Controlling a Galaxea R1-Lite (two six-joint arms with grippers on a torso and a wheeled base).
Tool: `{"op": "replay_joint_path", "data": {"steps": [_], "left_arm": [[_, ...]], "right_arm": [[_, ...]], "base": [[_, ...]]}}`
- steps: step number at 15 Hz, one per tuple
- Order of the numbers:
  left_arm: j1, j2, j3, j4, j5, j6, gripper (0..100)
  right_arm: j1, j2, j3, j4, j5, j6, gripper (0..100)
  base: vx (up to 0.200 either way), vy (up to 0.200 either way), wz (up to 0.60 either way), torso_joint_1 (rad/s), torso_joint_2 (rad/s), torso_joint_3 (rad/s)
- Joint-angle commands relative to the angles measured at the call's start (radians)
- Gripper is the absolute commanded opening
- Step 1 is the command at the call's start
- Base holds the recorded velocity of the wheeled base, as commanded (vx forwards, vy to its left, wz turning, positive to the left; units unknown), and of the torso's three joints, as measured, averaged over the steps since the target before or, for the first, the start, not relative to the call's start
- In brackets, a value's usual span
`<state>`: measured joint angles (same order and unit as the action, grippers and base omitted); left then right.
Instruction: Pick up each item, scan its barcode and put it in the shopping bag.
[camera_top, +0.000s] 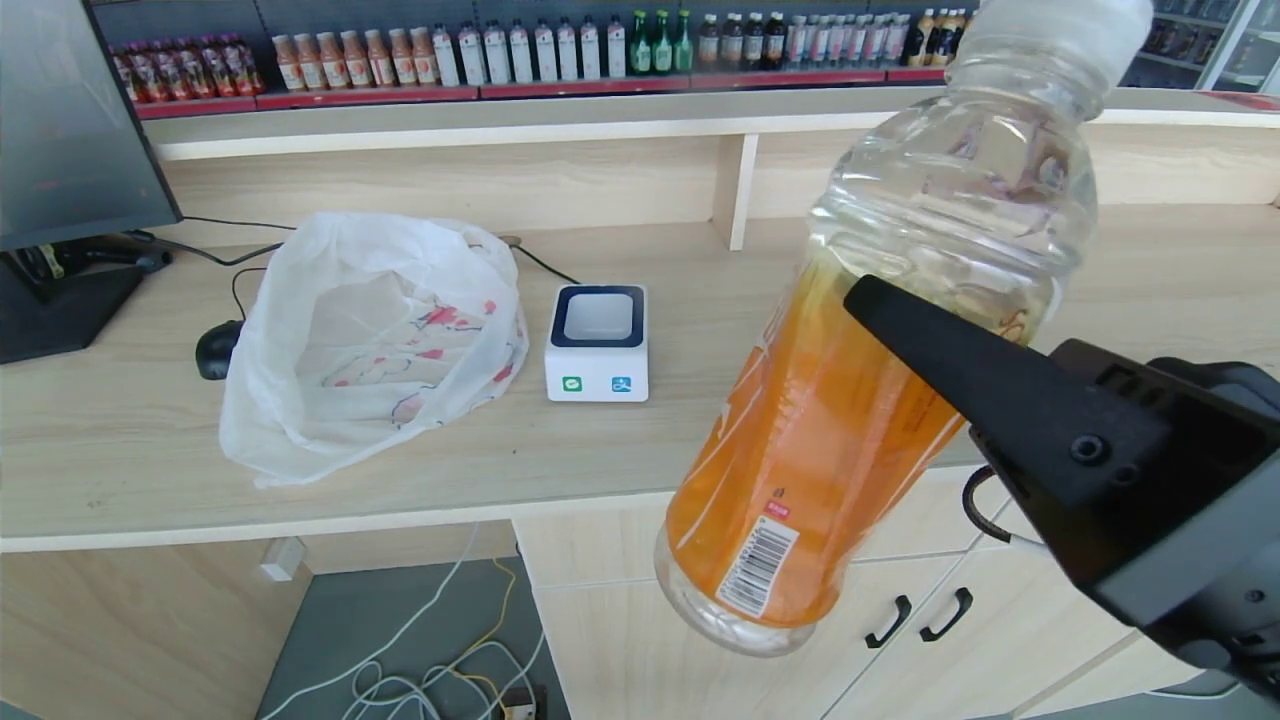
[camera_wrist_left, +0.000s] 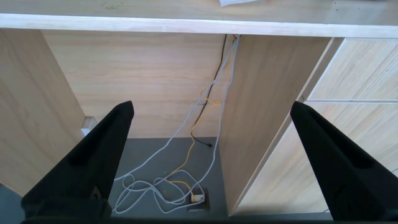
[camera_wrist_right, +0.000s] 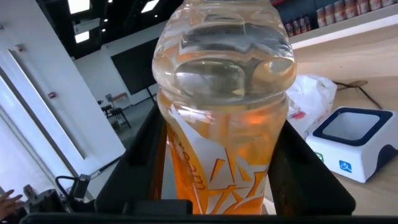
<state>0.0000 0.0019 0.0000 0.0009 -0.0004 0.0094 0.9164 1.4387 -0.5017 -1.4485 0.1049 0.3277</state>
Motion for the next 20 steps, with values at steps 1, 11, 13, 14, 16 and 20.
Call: {"op": "replay_joint_path", "data": {"steps": [1, 11, 13, 14, 16, 20], "left_arm": [[0.0, 0.0, 0.0, 0.001, 0.0, 0.0, 100], [0.0, 0.0, 0.0, -0.001, 0.0, 0.0, 100], [0.0, 0.0, 0.0, 0.001, -0.001, 0.0, 100], [0.0, 0.0, 0.0, 0.001, 0.0, 0.0, 100], [0.0, 0.0, 0.0, 0.001, 0.0, 0.0, 100], [0.0, 0.0, 0.0, -0.001, 0.0, 0.0, 100]], "right_arm": [[-0.001, 0.008, -0.021, 0.0, 0.001, 0.004, 0], [-0.001, 0.0, -0.032, 0.0, 0.022, 0.062, 0], [-0.001, -0.014, -0.024, 0.0, 0.036, 0.062, 0], [-0.002, -0.014, -0.021, 0.002, 0.036, 0.062, 0], [-0.001, -0.011, -0.018, 0.004, 0.035, 0.047, 0], [-0.001, -0.014, -0.008, 0.0, 0.03, 0.053, 0]], "base": [[0.0, 0.0, 0.0, 0.0, 0.0, 0.0], [0.0, 0.0, 0.0, 0.0, 0.0, 0.0], [0.0, 0.0, 0.0, 0.0, 0.0, 0.0], [0.0, 0.0, 0.0, 0.0, 0.0, 0.0], [0.0, 0.0, 0.0, 0.0, 0.0, 0.0], [0.0, 0.0, 0.0, 0.0, 0.0, 0.0]]}}
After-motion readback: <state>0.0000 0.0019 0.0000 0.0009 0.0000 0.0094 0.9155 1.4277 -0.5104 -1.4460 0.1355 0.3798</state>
